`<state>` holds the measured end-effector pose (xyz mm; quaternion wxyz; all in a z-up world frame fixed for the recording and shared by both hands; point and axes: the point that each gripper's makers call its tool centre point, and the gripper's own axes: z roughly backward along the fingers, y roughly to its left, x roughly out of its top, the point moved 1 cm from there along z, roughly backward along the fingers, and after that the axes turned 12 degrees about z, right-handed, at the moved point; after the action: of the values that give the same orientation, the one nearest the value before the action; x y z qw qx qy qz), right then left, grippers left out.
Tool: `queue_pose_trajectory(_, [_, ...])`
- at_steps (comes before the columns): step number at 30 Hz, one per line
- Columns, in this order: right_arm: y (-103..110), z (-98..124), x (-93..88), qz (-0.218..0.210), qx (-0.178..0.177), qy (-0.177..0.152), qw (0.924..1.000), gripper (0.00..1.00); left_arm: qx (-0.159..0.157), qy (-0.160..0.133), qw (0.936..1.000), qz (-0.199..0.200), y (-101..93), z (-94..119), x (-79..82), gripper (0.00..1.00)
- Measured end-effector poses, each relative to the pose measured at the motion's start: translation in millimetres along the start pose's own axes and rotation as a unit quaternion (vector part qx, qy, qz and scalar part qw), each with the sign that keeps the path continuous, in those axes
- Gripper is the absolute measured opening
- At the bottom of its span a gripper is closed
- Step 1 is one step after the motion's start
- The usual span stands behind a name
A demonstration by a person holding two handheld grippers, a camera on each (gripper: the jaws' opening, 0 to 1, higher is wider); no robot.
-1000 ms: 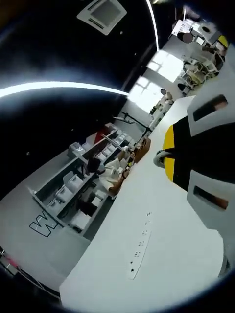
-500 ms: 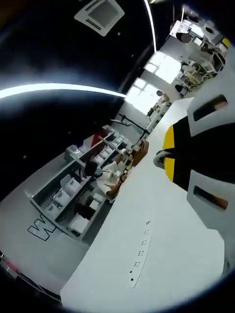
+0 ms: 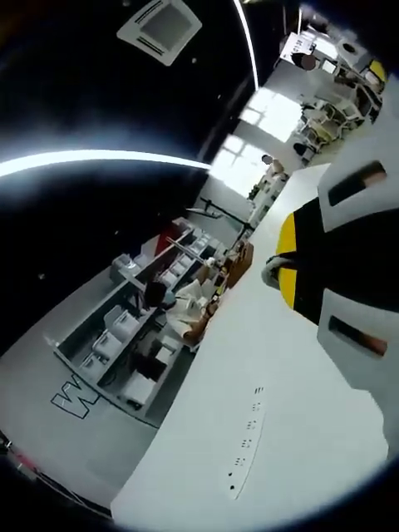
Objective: Open the folded towel by lifting each exposed corner and separating the folded layers until the towel lies flat within the target outline without major curled edges
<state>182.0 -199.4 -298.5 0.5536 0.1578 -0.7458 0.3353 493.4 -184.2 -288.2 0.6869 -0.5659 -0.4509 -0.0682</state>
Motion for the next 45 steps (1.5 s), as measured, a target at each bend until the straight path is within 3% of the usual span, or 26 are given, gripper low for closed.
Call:
queue_pose_trajectory(10, [-8.7, 9.4, -4.6, -0.003, -0.015, 0.005, 0.9999, 0.00, 0.003, 0.003, 0.9998, -0.018, -8.1, -10.8, -7.6, 0.00])
queue_pose_trajectory(15, [-14.6, 18.7, -12.3, 0.000, -0.028, 0.014, 0.9995, 0.00, 0.008, 0.009, 0.9997, -0.020, -13.7, -16.0, -21.2, 0.00])
queue_pose_trajectory(18, [-19.6, 26.2, -19.8, -0.004, -0.034, 0.022, 0.9992, 0.00, 0.016, 0.016, 0.9987, -0.047, -15.5, -18.8, -26.2, 0.00])
queue_pose_trajectory(24, [-32.2, 39.8, -24.6, -0.003, -0.058, 0.029, 0.9979, 0.00, 0.020, 0.018, 0.9979, -0.059, -20.4, -26.3, -35.2, 0.00])
queue_pose_trajectory(39, [-41.3, 55.2, -28.1, 0.011, -0.069, 0.056, 0.9960, 0.00, 0.001, 0.015, 0.9960, -0.088, -34.2, -40.0, -49.3, 0.00])
queue_pose_trajectory(45, [-43.9, 65.8, -39.0, 0.013, -0.077, 0.072, 0.9943, 0.00, -0.010, 0.014, 0.9951, -0.098, -38.9, -44.9, -58.0, 0.00])
